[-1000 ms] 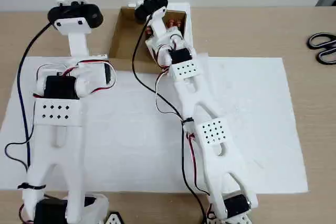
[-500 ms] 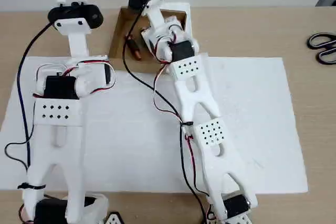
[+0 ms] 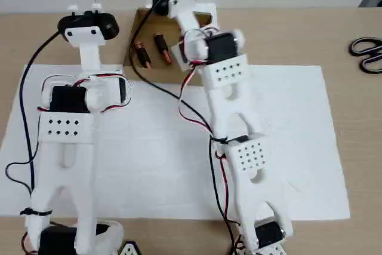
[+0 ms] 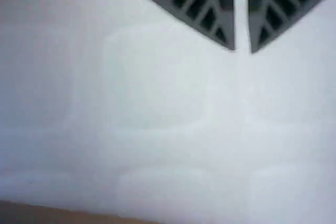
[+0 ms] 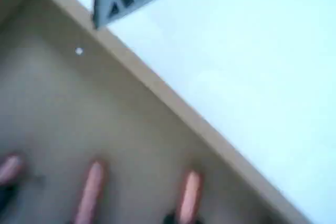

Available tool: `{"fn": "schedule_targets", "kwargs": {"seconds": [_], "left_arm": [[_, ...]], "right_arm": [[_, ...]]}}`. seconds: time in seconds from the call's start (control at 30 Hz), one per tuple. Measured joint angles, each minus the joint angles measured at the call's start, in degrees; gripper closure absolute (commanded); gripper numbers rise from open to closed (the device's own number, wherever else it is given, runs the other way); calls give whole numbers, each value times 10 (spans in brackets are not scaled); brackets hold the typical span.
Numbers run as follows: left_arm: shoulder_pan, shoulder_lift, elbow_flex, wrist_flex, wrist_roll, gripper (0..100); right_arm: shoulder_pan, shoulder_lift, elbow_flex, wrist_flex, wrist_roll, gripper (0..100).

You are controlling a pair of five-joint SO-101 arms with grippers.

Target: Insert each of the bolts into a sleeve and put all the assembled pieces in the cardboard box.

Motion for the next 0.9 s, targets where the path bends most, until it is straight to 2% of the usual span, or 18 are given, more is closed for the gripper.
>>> {"fn": "schedule_targets", "kwargs": {"seconds": [0.17,0.37,0.57,0.7,0.8,0.9], "left_arm": [[0,0,0,0,0,994],[0,0,0,0,0,994],[13,0,0,0,0,994],[47,0,0,33,0,994],[69,0,0,47,-1,994],[77,0,0,47,0,994]], "right_arm": [[2,-112,128,4,-11,819],[3,-287,425,4,-29,820],[-11,-385,649,4,-145,823],[-9,-425,729,4,-229,824],[-11,-454,758,4,-253,828],[-14,-479,780,4,-261,922]]}}
